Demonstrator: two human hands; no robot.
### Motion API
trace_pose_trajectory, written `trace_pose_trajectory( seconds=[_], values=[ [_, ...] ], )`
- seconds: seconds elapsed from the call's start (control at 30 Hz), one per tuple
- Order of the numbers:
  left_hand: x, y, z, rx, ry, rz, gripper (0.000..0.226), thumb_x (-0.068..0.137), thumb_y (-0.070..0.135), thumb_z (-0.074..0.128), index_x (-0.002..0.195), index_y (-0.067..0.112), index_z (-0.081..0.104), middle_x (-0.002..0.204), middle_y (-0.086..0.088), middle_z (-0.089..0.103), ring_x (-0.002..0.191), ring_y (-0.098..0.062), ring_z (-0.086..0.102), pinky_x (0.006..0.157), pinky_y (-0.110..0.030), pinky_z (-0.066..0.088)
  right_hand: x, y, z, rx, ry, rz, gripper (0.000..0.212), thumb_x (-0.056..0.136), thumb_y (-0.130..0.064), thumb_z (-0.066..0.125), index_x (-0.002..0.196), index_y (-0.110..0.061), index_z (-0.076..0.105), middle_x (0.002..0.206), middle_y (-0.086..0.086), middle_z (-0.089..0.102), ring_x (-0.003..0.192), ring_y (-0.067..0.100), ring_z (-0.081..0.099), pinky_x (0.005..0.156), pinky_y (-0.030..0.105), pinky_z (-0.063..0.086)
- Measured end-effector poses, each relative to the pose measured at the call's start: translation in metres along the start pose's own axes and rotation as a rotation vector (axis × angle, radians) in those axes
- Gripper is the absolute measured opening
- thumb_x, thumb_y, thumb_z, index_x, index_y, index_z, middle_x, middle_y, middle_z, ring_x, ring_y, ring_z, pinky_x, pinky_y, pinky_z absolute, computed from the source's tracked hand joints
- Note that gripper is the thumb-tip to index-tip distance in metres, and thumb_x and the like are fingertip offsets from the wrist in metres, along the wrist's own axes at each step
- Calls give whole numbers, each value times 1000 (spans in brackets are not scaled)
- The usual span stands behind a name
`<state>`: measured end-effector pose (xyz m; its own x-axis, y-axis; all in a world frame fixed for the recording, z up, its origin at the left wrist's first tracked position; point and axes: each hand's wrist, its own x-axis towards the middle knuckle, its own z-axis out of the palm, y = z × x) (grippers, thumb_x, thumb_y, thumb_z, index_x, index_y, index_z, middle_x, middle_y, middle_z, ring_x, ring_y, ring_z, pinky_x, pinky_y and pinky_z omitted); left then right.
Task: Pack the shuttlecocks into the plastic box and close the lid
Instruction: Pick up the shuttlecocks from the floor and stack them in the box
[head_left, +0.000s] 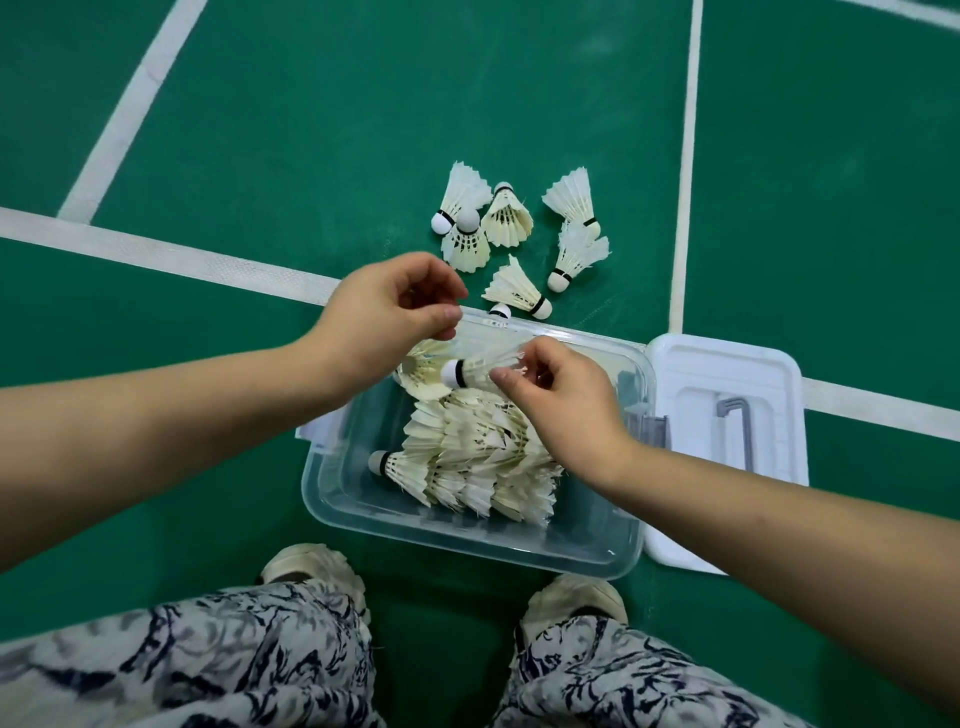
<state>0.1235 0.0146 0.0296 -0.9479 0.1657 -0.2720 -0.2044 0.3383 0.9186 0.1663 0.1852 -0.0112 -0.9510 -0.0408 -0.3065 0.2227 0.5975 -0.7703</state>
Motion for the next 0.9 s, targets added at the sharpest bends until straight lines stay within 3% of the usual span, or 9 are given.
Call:
trace_pose_trajectory(
  seconds=[0.2,0.4,0.53,0.7,0.8,0.9],
  values=[
    [2,-6,-1,-6,5,-16,20,84,1,59,76,20,60,70,0,60,56,-1,59,67,-17,53,8,-4,15,-150,-129,-37,16,88,-34,58,83,-19,57,76,-1,63,76,20,59,68,34,47],
    [3,-9,-2,-32,-6,-19,19,85,0,57,75,16,60,70,-2,59,54,0,57,61,-12,52,20,-8,27,-304,-262,-109,17,91,-28,52,93,-14,62,90,6,68,85,25,60,73,33,49],
    [5,-14,-5,-18,-14,-26,19,85,1,57,75,16,60,70,-2,58,53,0,57,62,-15,53,24,-9,25,-338,-299,-107,20,89,-37,54,98,-21,60,91,1,67,84,22,60,72,33,48],
    [14,-14,-8,64,-7,-7,17,87,7,57,75,19,61,71,1,60,57,-1,58,64,-18,54,25,-13,9,-278,-196,-156,15,89,-42,51,86,-27,54,73,-7,59,72,17,56,68,34,49],
    [35,-7,-9,263,-27,65,6,87,14,57,85,15,63,78,-1,63,68,-12,59,67,-22,52,29,-17,-2,-216,-130,-180,12,90,-31,50,82,-25,56,69,-8,56,69,17,53,69,36,48],
    [71,-2,-10,510,-53,140,12,87,22,56,96,15,62,82,1,60,76,-17,54,68,-26,41,33,-22,-8,-151,-77,-193,14,90,-25,51,78,-22,56,66,-8,55,64,14,50,64,33,45]
  ],
)
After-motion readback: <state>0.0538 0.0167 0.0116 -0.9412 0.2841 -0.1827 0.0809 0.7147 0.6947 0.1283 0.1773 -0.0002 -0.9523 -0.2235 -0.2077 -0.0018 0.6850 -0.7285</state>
